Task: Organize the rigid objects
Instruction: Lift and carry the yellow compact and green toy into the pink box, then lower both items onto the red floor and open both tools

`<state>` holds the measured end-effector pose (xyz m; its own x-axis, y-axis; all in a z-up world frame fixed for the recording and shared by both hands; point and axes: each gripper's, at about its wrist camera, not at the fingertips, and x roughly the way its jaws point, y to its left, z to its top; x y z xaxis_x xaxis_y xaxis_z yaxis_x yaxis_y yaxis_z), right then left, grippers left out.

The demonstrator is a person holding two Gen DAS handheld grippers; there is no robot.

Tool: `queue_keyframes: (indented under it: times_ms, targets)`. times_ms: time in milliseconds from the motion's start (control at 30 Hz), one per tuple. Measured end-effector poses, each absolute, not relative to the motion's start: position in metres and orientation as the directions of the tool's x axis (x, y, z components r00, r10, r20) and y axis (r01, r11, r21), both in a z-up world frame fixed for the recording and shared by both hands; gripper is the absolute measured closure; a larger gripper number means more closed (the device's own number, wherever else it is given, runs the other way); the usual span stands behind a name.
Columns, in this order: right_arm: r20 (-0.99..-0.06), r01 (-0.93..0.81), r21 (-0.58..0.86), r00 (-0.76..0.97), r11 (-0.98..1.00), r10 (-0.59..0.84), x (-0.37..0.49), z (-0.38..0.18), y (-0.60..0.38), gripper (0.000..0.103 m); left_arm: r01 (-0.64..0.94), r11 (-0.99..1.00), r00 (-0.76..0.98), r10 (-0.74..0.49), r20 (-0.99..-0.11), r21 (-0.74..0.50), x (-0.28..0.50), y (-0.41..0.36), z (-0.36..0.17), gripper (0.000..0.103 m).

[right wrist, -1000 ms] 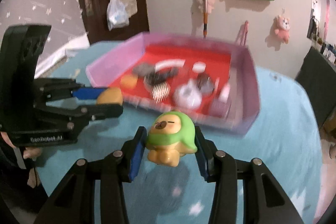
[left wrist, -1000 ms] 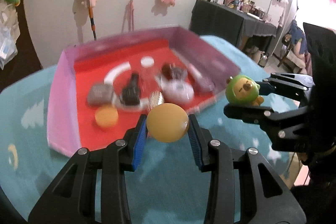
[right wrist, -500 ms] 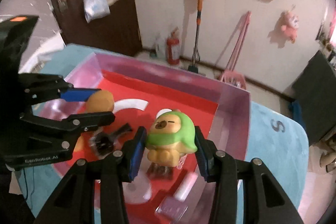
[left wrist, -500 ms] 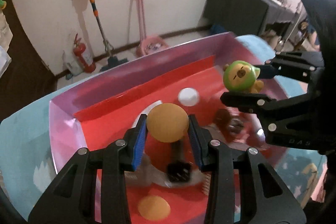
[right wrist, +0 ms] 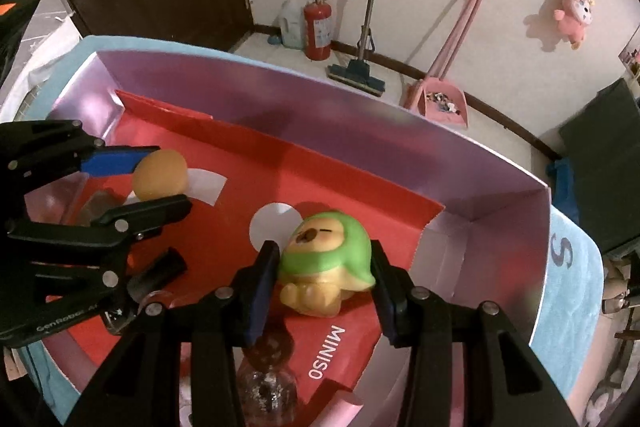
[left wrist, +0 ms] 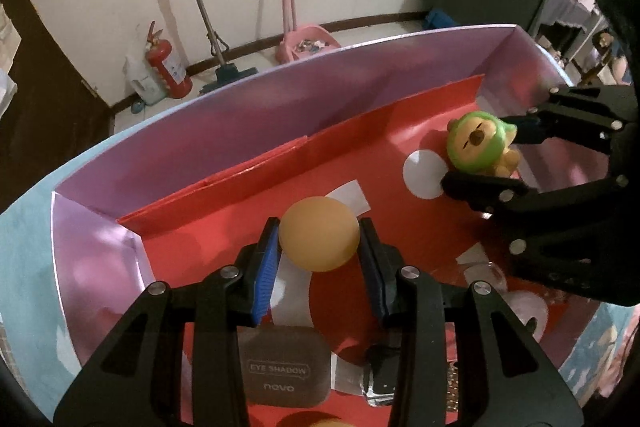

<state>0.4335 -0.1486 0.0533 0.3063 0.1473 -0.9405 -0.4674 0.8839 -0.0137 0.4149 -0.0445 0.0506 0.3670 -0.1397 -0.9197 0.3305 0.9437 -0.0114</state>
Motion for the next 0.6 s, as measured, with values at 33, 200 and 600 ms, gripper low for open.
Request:
queue_keyframes:
  times_ms: [33,200,600]
  targets:
    - [-0.941,-0.467,-0.014,0.305,0.884,0.146,0.4332,0.0535,-0.1487,0.056,0.329,0.944,0.366,-0.14,-0.92,-0.013,0.4147,-0.0447,0.0507,0.067]
    - [-0.945,-0.463,-0.009,0.295,0.886,0.145,0.4327,0.0537,-0.1497,0.056,0.323,0.946,0.362,-0.144,-0.921,-0.021,0.4154,-0.0426,0.0514,0.067]
    - [-0.948,-0.466,-0.012,0.286,0.885,0.138,0.4308,0.0553,-0.1506,0.055,0.32,0.947,0.358,-0.147,-0.922,-0.026,0.4114,-0.0423,0.0476,0.062]
